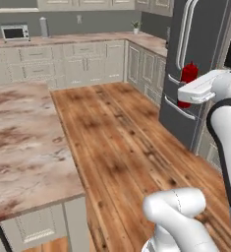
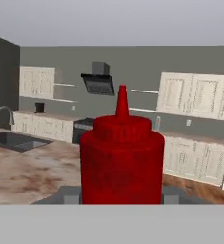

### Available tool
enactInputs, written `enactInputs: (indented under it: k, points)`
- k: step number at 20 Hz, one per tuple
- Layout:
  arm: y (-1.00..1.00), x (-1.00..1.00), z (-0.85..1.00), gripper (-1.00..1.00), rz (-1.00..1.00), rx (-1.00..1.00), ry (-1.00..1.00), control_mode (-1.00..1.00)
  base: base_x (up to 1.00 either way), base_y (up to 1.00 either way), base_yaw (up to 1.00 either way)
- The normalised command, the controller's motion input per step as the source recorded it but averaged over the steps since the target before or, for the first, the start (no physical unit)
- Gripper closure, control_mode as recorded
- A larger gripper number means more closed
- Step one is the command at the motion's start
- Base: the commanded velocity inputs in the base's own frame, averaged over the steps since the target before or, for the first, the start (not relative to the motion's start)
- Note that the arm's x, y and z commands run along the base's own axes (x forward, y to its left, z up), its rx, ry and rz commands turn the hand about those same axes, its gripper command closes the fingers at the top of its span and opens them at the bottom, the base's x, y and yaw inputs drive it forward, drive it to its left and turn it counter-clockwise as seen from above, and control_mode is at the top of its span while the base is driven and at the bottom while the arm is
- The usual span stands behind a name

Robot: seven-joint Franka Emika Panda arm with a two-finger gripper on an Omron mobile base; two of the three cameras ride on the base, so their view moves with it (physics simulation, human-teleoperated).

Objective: The dining table condiment station is running low on ketchup. Refill the condiment station by opening the cabinet and taking the ketchup from the cabinet and placing it on the dining table.

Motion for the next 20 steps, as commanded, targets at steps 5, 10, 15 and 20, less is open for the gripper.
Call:
enactInputs:
  k: [5, 10, 15, 20]
  points:
    - [0.00, 0.00, 0.00, 1.00, 0.00, 0.00, 0.00, 1.00, -0.77, 0.02, 0.54]
    - [0.00, 0.00, 0.00, 1.00, 0.00, 0.00, 0.00, 1.00, -0.43, 0.14, 0.50]
    - [0.00, 0.00, 0.00, 1.00, 0.00, 0.00, 0.00, 1.00, 0.03, 0.04, 0.44]
    - [0.00, 0.00, 0.00, 1.00, 0.00, 0.00, 0.00, 1.00, 0.06, 0.82, 0.36]
